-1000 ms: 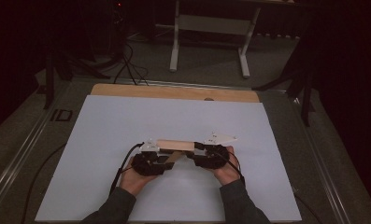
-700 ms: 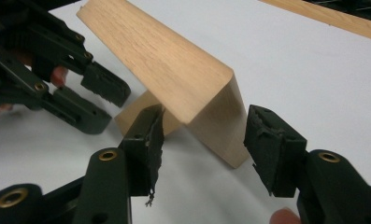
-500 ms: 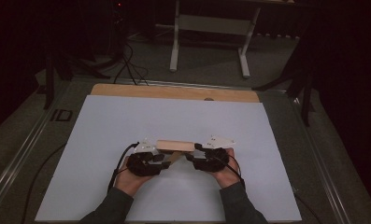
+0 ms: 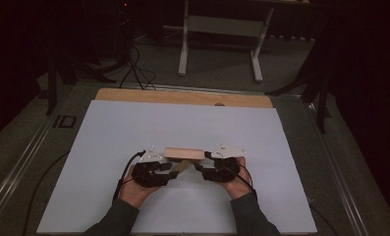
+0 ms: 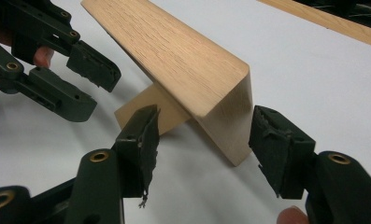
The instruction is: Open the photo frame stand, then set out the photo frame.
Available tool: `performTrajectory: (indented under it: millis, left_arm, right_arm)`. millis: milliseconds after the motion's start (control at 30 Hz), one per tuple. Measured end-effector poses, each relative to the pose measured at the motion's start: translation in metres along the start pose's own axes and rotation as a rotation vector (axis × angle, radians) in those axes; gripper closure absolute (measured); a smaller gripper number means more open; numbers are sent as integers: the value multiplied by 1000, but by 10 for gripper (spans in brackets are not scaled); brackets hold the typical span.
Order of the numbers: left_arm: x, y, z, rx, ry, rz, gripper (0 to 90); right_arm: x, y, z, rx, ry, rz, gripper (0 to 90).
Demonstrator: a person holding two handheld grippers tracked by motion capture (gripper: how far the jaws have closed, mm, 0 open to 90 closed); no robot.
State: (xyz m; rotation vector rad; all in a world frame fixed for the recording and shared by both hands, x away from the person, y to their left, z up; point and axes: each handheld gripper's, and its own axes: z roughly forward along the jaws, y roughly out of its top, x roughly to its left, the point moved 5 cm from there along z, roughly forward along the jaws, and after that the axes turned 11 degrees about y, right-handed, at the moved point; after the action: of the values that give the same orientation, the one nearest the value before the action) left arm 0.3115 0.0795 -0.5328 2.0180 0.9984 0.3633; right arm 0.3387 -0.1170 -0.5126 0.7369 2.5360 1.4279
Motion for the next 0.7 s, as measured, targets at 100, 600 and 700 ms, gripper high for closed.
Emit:
performTrajectory:
  millis: [100,600,700]
  left_arm:
    - [0,0,-2,-4,-2,-1,552]
    - [-3,4,-12,-35,-4,-3,553]
    - [-4,6,-14,-40,-6,3,555]
  right_arm:
    - [0,0,-1,-2,1,1,415]
    - [0,3,-6,-22,7,0,415]
    - [0,4,-8,-27,11,-1,415]
